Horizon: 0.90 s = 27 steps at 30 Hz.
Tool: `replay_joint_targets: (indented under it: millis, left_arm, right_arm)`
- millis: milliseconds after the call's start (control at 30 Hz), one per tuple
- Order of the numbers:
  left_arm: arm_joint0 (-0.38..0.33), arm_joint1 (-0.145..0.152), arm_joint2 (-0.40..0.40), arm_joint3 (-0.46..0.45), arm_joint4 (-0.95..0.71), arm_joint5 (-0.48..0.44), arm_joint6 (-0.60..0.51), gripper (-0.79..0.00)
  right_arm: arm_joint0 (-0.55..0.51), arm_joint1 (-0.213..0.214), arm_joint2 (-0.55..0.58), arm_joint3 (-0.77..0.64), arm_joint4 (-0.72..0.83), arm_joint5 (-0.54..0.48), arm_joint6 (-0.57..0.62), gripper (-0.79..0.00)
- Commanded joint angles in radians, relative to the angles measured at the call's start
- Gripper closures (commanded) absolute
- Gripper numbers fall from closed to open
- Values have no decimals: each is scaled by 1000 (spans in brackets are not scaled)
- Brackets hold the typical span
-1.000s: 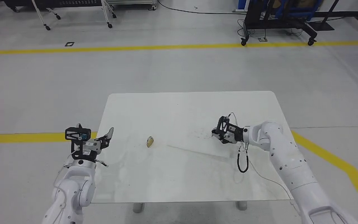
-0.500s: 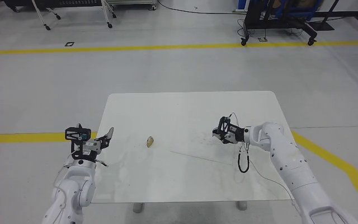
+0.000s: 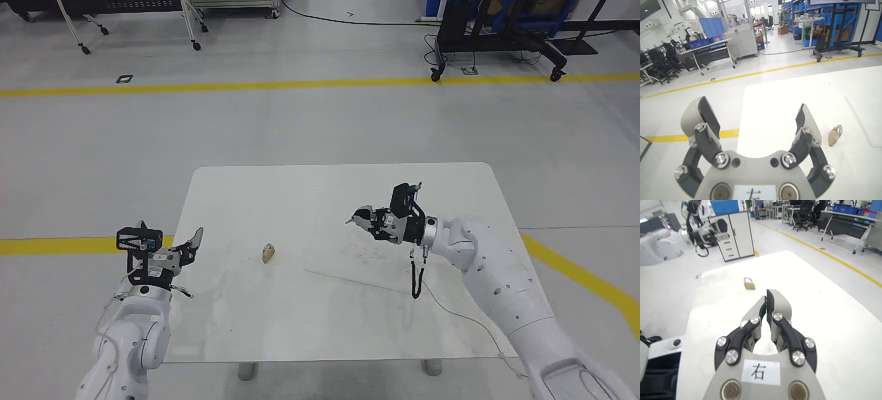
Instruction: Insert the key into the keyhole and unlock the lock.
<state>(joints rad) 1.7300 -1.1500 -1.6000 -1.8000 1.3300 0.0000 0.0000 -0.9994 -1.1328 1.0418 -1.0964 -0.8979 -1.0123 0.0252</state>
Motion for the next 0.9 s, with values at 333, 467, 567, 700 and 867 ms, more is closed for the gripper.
replay_joint_targets:
  millis: [333,467,567,700,867]
  left_arm:
    - [-5,0,-2,-3,26,12,3,-785]
    - [-40,-14,41,-43,-319,-136,-33,-785]
    - [-99,-17,65,-33,-688,-300,-217,-785]
    - [-268,-17,113,96,-1316,-300,-660,-785]
    - [-487,-22,197,295,-1585,-252,-966,-785]
  right_arm:
    - [8,6,-11,6,46,0,12,0]
    - [-24,-3,-28,-6,166,0,-31,0]
    - [-22,-12,-63,0,297,0,-30,0]
    - [-11,-22,-124,13,521,0,26,0]
    - [-3,-24,-186,9,840,0,188,0]
